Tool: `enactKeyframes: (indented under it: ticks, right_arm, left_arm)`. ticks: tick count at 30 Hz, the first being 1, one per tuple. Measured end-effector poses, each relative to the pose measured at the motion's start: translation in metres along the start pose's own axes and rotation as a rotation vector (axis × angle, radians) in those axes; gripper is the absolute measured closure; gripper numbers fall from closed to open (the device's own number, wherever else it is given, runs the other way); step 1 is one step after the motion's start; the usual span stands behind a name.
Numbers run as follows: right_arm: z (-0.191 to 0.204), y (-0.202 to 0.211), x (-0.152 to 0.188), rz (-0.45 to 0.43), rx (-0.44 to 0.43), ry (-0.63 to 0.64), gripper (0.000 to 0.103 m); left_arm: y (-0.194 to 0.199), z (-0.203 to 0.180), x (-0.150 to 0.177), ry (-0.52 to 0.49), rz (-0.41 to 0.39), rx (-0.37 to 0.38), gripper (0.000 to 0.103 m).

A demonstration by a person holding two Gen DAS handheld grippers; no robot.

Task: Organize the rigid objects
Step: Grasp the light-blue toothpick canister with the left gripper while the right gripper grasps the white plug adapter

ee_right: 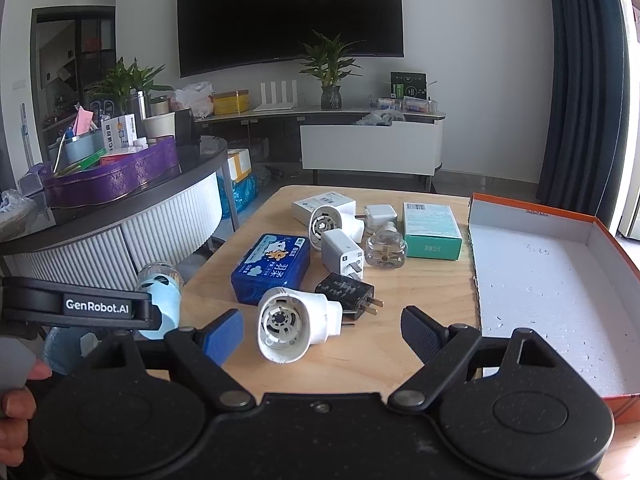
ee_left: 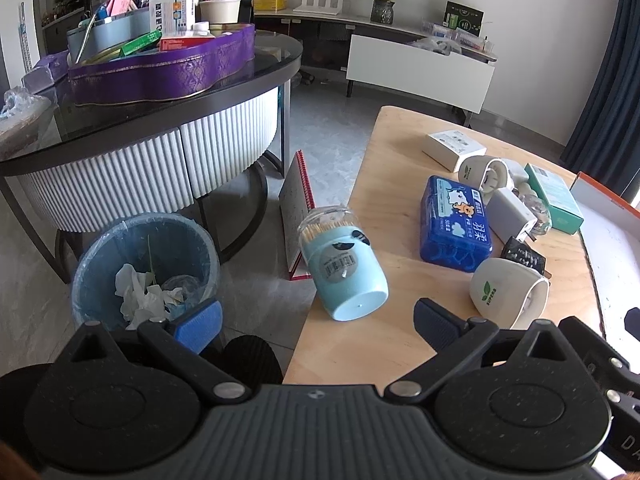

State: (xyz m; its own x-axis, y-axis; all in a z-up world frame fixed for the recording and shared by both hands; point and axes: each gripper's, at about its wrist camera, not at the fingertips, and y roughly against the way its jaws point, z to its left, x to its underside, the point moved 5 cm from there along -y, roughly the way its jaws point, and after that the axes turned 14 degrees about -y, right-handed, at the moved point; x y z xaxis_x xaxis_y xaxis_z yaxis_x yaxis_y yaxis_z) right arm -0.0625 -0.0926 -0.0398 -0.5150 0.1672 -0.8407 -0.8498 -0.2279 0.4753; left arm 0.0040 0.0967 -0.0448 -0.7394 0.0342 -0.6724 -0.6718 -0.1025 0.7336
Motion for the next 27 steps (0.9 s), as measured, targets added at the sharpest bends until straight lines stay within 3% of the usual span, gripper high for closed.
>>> enactKeyframes:
  ticks: [27]
  right_arm:
    - [0.015, -0.051, 0.012, 0.093, -0.013, 0.059, 0.002]
  left_arm:
    - [-0.062, 0.0, -0.023, -0.01, 0.041, 0.002, 0.0]
